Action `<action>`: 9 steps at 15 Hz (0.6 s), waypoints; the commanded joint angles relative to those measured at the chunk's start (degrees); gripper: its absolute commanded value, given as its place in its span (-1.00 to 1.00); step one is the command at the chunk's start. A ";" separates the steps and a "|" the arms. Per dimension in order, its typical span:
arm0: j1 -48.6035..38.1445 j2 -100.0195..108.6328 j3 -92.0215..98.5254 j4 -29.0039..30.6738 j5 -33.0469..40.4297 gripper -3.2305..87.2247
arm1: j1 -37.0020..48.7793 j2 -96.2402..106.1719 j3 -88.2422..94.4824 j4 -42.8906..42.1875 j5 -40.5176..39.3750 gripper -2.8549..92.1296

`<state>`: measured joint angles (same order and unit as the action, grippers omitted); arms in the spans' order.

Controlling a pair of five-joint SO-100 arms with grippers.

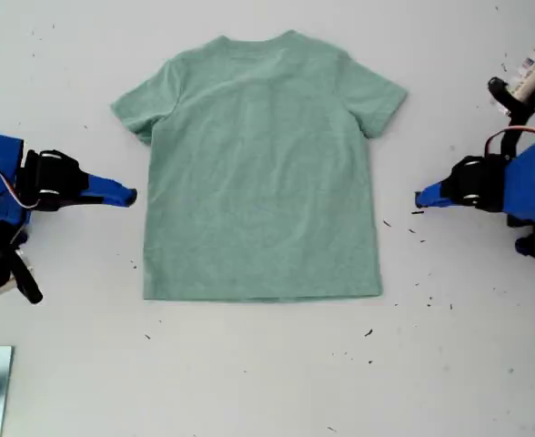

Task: Fold t shirt

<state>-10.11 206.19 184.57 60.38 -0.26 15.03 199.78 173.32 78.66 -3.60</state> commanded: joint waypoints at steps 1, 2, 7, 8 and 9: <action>1.14 0.44 -0.09 0.18 -0.62 -0.93 | 3.78 -16.52 -17.49 -1.32 -7.03 -0.89; 1.41 0.44 -0.09 0.18 -0.70 -0.93 | 8.53 -33.93 -33.93 1.58 -15.56 -0.89; 1.32 0.44 -0.09 0.18 -0.79 -0.93 | 28.13 -82.44 -91.41 16.70 -50.54 -0.50; 1.32 0.44 -0.09 0.18 -0.70 -0.93 | 30.50 -85.08 -94.04 16.79 -53.00 -0.31; 1.41 0.44 -0.18 0.18 -0.79 -0.93 | 32.61 -86.31 -95.10 17.67 -53.96 -0.31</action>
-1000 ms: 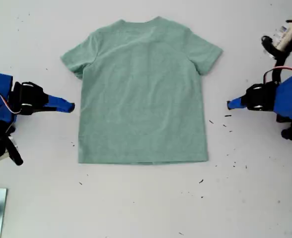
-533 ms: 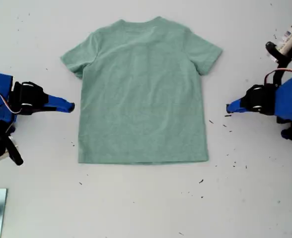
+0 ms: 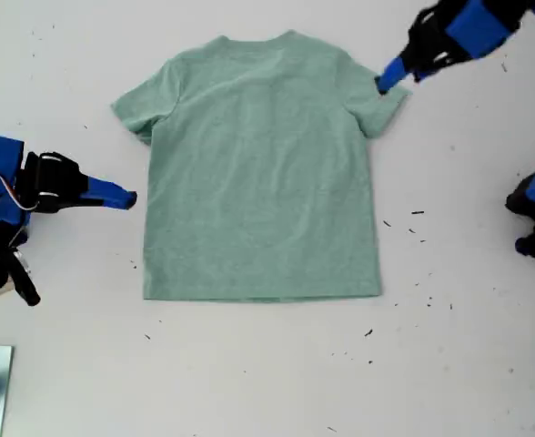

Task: Fold t shirt

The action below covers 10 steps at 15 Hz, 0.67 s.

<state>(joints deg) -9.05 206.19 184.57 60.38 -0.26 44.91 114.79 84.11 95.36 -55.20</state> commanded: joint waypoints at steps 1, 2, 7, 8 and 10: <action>0.44 0.44 -0.18 0.18 -0.79 -0.93 | 4.83 -0.97 -4.75 0.88 -3.78 -0.29; 0.44 0.44 -0.18 0.18 -0.79 -0.93 | 7.29 -0.53 -2.37 0.44 -5.36 -0.23; 0.62 0.44 -0.09 0.09 -0.53 -0.93 | 15.03 -2.02 22.59 -23.03 -10.72 -0.25; 0.62 0.44 0.00 0.09 -0.53 -0.93 | 15.03 -4.57 25.93 -28.74 -10.55 -0.25; 0.44 0.44 0.00 0.00 -0.44 -0.93 | 14.24 -11.07 28.56 -36.21 -9.93 -0.24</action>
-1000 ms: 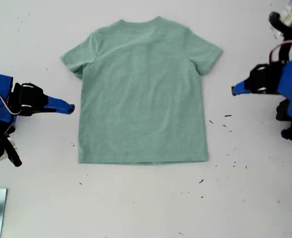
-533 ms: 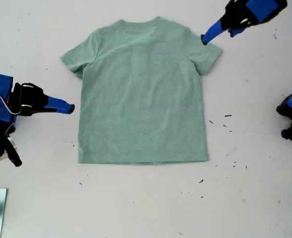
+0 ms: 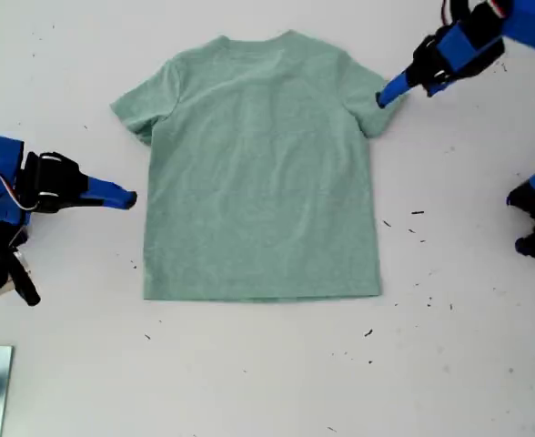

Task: Fold t shirt

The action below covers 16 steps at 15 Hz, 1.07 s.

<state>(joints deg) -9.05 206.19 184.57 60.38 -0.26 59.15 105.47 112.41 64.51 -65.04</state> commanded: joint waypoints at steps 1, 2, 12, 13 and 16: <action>0.44 0.44 0.00 0.00 -0.44 -0.93 | -0.18 -4.04 1.14 -8.79 0.18 -0.24; 0.44 0.44 0.00 0.00 -0.44 -0.93 | -0.26 -6.50 0.44 -10.28 0.53 -0.25; 1.23 0.44 0.00 0.00 -0.35 -0.93 | -6.50 -2.02 -25.58 20.48 2.20 -0.97; 1.41 0.44 0.00 0.00 -0.62 -0.93 | -8.53 -3.87 -33.93 23.91 3.87 -0.97; 0.79 0.44 0.00 0.00 -0.44 -0.93 | -17.93 -13.18 -51.59 22.94 12.13 -0.97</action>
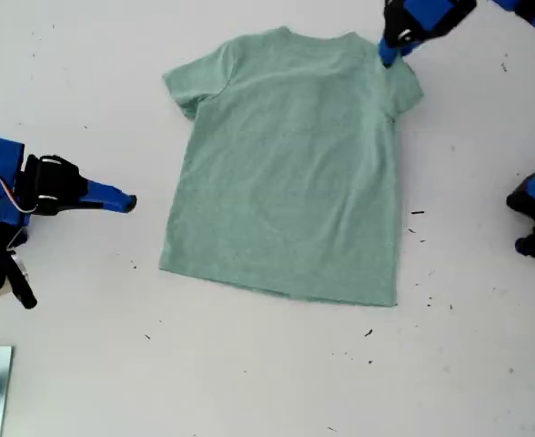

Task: Fold t shirt

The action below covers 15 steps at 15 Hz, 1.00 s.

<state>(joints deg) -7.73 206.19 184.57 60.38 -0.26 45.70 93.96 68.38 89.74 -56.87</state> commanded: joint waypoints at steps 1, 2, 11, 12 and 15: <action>-1.05 0.44 0.00 0.00 -0.35 -0.93 | -7.47 -4.66 -7.03 -8.26 7.12 -0.97; -1.32 0.44 0.00 0.00 -0.35 -0.93 | -9.93 -8.79 -7.38 -12.74 9.40 -0.97; -1.76 0.44 0.00 -0.09 -0.26 -0.93 | -14.59 -8.79 -16.61 -8.88 9.93 -0.48; -1.76 0.44 -0.09 -0.09 -0.26 -0.93 | -14.41 -2.02 -16.35 -5.01 8.88 -0.48; -2.46 0.44 -0.09 -0.09 -0.62 -0.89 | -12.48 20.39 9.58 5.36 11.16 -0.57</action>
<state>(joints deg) -8.53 206.19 184.57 60.38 -0.26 32.43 100.90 64.16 92.90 -46.85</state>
